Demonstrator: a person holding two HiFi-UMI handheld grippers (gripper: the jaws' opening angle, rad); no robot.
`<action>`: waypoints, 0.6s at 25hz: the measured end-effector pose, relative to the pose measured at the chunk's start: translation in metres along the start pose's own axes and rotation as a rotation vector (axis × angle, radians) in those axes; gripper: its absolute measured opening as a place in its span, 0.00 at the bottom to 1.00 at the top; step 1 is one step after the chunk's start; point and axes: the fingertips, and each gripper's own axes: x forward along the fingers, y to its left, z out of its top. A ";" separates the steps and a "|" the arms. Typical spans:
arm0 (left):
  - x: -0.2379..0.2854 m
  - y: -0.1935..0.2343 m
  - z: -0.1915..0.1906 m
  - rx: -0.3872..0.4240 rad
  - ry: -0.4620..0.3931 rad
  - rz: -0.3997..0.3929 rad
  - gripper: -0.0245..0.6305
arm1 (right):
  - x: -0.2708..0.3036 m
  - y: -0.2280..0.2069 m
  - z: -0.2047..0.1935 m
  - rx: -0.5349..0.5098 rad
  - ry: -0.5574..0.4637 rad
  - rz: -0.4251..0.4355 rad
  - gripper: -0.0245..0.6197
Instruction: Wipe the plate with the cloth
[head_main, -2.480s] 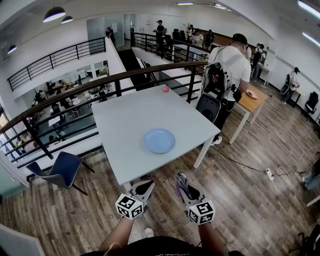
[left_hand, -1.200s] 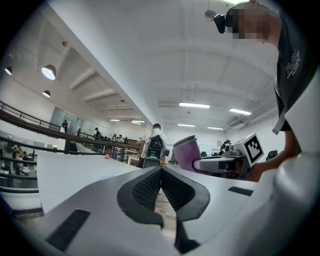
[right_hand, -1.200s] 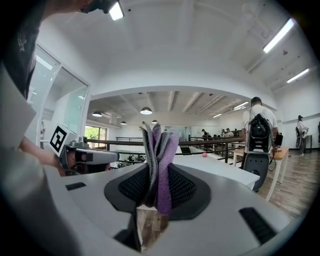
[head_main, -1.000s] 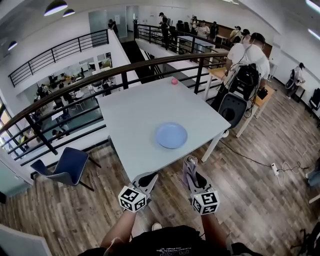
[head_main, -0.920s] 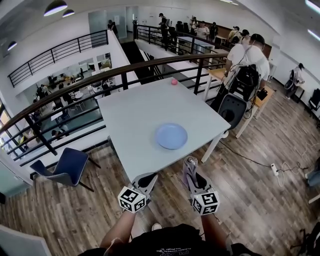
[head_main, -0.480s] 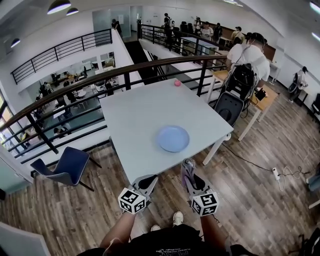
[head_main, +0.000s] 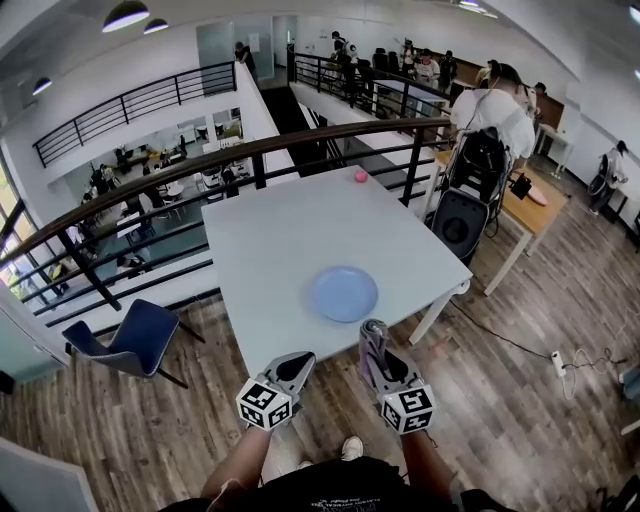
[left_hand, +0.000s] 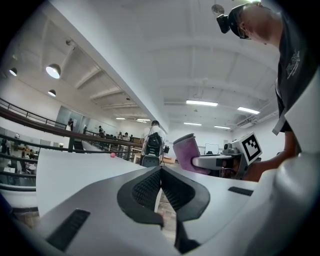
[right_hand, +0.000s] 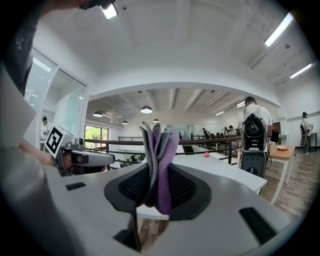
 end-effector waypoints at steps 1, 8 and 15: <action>0.005 0.000 0.000 0.000 0.001 0.005 0.06 | 0.002 -0.005 0.000 -0.002 0.000 0.006 0.21; 0.040 -0.001 0.002 0.006 0.012 0.048 0.06 | 0.014 -0.043 0.004 -0.005 -0.002 0.046 0.21; 0.076 0.004 0.000 0.007 0.035 0.081 0.06 | 0.035 -0.074 0.009 -0.009 -0.011 0.095 0.21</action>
